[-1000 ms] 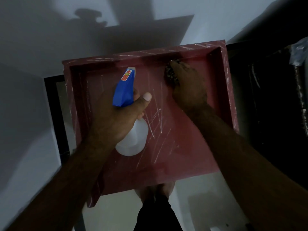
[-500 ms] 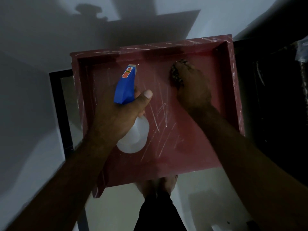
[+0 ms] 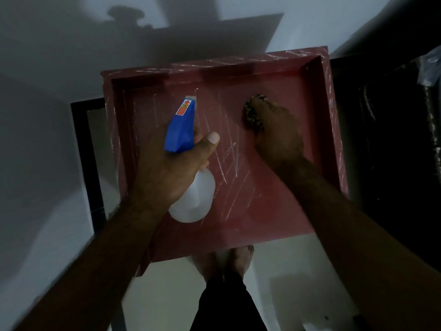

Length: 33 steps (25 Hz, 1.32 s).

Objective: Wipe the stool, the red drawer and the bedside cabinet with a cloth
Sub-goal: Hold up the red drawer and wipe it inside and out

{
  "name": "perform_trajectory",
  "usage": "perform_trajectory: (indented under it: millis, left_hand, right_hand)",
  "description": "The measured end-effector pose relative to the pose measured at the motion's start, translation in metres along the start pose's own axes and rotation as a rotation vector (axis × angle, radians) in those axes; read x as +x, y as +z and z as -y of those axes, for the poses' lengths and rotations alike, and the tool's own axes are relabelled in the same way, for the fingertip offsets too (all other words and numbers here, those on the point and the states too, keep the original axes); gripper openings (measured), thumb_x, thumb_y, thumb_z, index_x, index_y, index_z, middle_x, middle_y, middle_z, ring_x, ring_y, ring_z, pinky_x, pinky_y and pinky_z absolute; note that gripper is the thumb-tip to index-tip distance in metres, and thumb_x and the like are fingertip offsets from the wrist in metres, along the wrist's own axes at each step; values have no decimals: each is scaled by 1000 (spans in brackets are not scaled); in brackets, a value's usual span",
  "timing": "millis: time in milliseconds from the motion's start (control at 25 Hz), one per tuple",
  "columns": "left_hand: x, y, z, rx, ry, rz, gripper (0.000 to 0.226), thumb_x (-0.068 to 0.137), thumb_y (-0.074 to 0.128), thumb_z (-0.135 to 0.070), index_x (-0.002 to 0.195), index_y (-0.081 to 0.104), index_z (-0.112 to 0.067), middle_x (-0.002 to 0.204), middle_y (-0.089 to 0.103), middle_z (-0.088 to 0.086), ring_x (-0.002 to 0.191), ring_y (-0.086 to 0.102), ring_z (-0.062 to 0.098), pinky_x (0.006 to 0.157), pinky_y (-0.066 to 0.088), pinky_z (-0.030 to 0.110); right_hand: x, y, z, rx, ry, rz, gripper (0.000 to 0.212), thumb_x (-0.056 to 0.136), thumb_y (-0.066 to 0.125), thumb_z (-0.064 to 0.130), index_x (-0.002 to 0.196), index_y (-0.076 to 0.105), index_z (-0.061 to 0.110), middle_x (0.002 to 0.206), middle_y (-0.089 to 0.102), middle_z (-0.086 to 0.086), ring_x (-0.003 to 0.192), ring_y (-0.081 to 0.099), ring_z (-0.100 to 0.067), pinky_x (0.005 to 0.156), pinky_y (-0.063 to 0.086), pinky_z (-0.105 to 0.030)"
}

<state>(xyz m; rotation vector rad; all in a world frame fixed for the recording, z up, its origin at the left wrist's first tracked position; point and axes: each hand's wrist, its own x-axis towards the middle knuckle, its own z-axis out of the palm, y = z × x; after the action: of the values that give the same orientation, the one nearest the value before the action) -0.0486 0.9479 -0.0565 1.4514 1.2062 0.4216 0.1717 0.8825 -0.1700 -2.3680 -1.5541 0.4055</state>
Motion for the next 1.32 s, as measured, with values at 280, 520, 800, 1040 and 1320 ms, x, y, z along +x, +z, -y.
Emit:
perform_trajectory:
  millis: [280,520,800,1040,1320]
  left_hand:
    - [-9,4,1,32,-20,14,35,92,72,-33,88,59,0,70,69,15,69,72,26,80,60,46]
    - [-15,3,2,-12,-1,29,38,92,73,-29,90,56,5,73,66,23,70,71,30,76,62,46]
    - [-24,3,-1,10,5,36,39,92,73,-29,93,58,8,78,67,24,69,71,25,70,60,26]
    - [-35,4,2,13,22,27,40,92,74,-27,91,56,9,76,66,27,69,71,27,72,61,32]
    - [-50,9,0,-5,-7,31,38,90,75,-28,91,57,5,76,68,24,70,72,29,74,61,40]
  right_hand:
    - [-25,9,30,-39,-141,108,71,82,67,-5,149,53,17,152,56,-9,139,52,-32,97,54,-56]
    - [-32,-7,6,-23,-29,37,64,84,64,-1,145,57,16,148,58,-12,133,56,-36,99,52,-57]
    - [-56,4,27,-40,-175,114,68,82,66,-5,147,55,15,150,57,-10,139,52,-33,96,54,-56]
    - [-55,0,0,-30,52,18,66,83,64,0,146,55,17,149,57,-10,135,54,-32,103,51,-54]
    - [-80,-1,19,-48,-179,137,70,83,66,-4,148,54,18,152,55,-10,139,53,-32,98,54,-52]
